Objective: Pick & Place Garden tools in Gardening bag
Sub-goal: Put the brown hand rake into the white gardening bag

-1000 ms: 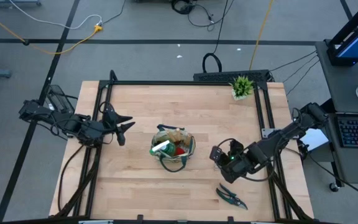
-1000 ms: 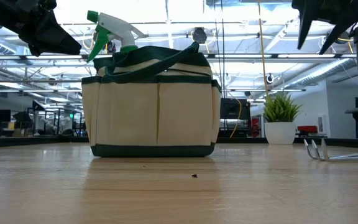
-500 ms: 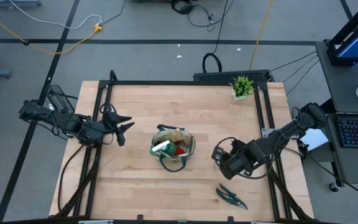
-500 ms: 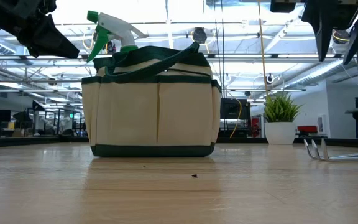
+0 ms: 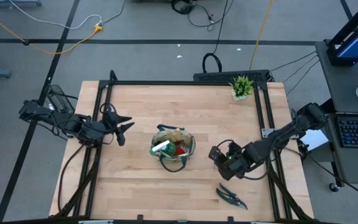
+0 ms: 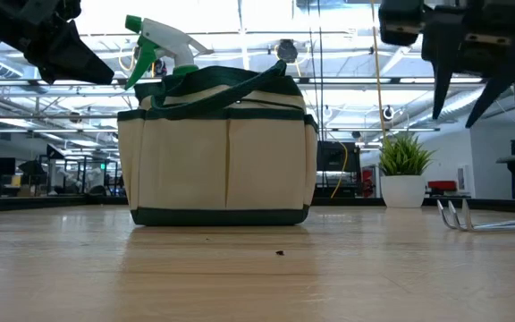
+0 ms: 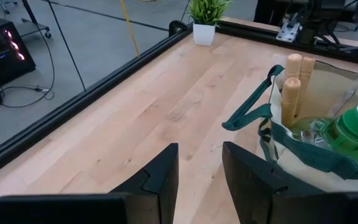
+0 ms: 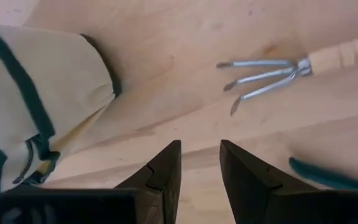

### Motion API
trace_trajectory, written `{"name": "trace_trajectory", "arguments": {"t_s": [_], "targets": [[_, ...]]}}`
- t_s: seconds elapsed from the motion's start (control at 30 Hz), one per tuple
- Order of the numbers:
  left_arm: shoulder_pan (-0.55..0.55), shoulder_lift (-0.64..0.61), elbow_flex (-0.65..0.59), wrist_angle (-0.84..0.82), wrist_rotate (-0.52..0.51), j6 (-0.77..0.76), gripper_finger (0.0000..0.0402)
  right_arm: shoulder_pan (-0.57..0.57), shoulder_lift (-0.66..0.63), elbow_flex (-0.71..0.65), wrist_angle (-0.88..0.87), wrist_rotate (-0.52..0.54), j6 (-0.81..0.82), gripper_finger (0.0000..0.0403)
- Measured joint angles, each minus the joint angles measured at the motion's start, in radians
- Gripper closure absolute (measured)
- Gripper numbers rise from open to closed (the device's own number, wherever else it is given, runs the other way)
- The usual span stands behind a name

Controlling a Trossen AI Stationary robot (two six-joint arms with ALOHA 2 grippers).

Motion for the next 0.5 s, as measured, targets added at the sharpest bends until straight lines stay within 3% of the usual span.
{"name": "trace_trajectory", "arguments": {"t_s": [0.17,0.5], "targets": [[0.0,0.0,0.0,0.0,0.0,-0.021,0.0273,0.006,0.0,-0.039,0.1,-0.007,0.05,0.0302],[0.0,0.0,0.0,0.0,0.001,-0.048,0.0272,-0.016,0.0,-0.005,-0.064,-0.107,0.172,0.0303]]}}
